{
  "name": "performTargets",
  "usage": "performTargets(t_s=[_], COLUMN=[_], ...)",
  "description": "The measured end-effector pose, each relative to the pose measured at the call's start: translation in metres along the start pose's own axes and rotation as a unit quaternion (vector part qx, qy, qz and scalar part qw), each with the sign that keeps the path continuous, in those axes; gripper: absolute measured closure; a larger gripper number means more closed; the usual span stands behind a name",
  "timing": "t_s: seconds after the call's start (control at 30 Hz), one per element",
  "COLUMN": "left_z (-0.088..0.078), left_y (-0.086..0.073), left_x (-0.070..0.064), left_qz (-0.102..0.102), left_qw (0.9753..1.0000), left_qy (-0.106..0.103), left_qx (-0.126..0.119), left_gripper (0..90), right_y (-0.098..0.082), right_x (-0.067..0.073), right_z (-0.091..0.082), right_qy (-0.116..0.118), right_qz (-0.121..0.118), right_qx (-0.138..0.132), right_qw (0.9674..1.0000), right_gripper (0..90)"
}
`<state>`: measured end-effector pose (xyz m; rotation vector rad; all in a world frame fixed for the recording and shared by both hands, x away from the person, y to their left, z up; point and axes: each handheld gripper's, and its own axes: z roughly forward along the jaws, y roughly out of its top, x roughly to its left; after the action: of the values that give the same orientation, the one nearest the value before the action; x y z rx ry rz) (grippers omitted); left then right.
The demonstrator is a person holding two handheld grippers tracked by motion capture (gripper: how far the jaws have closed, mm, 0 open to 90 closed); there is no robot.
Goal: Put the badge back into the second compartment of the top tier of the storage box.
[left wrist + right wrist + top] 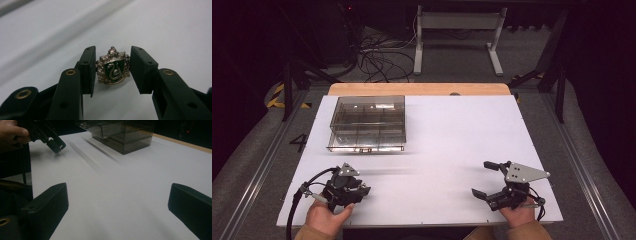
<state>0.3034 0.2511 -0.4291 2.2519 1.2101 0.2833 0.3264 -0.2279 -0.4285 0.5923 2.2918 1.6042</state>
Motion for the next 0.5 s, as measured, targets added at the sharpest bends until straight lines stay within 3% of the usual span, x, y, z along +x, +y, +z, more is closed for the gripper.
performTargets(t_s=[0.23,0.5], left_z=[-0.011,-0.025], left_y=[0.000,0.000], left_x=[0.003,0.004], left_qz=[-0.003,-0.002], left_qw=[0.9994,0.9966], left_qy=[-0.005,-0.014], left_qx=[-0.035,-0.082], left_gripper=[58.0,58.0], right_y=[0.000,0.000], right_x=[0.000,0.000], right_z=[0.000,0.000], right_qy=[0.000,0.000], right_qz=[0.000,0.000], right_qx=[0.000,0.000], right_qw=[1.0000,1.0000], right_gripper=[3.6,3.6])
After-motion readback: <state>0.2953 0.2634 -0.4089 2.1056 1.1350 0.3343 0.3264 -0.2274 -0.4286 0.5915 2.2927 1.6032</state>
